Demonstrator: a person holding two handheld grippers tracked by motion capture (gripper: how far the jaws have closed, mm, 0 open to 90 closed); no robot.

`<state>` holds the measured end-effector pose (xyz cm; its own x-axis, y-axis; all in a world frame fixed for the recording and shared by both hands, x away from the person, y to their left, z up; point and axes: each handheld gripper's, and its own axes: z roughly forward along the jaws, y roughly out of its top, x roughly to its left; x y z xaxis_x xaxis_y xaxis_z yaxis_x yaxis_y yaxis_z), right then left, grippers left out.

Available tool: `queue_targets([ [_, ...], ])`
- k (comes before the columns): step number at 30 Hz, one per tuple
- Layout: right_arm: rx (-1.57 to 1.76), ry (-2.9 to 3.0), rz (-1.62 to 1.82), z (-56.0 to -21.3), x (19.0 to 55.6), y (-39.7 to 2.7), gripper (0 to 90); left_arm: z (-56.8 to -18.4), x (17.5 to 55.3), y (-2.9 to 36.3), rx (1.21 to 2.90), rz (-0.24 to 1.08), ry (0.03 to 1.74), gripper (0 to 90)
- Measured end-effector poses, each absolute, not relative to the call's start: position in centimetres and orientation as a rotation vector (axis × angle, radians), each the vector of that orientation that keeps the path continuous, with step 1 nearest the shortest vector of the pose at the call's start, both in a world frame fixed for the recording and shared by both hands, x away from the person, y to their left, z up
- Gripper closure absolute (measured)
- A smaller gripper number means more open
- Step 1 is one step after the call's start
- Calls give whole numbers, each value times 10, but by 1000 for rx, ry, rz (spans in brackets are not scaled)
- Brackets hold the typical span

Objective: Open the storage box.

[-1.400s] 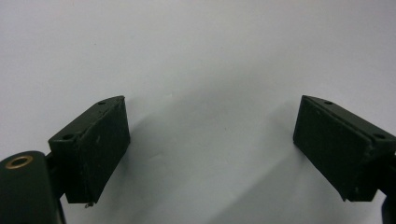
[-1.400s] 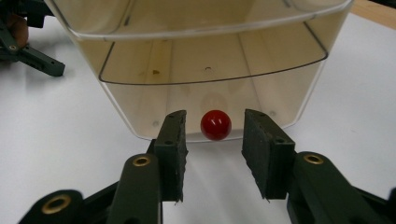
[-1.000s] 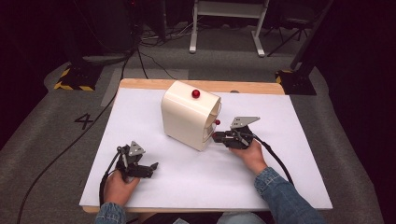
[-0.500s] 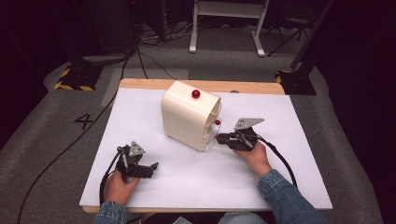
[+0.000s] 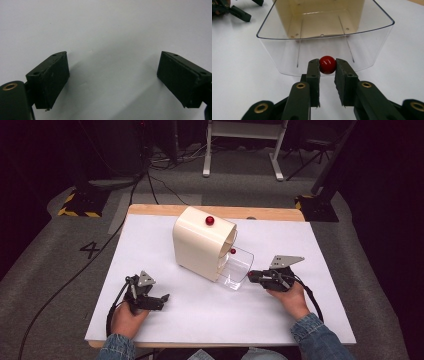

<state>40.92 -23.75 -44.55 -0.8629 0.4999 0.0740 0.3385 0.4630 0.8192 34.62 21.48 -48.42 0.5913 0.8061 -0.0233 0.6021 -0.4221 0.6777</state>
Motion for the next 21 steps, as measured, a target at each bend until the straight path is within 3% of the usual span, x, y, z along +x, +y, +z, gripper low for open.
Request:
queue_targets([
  [21, 776, 2588, 1246, -466, 408, -240, 732, -484, 346, 215, 2169, 413, 1108, 108],
])
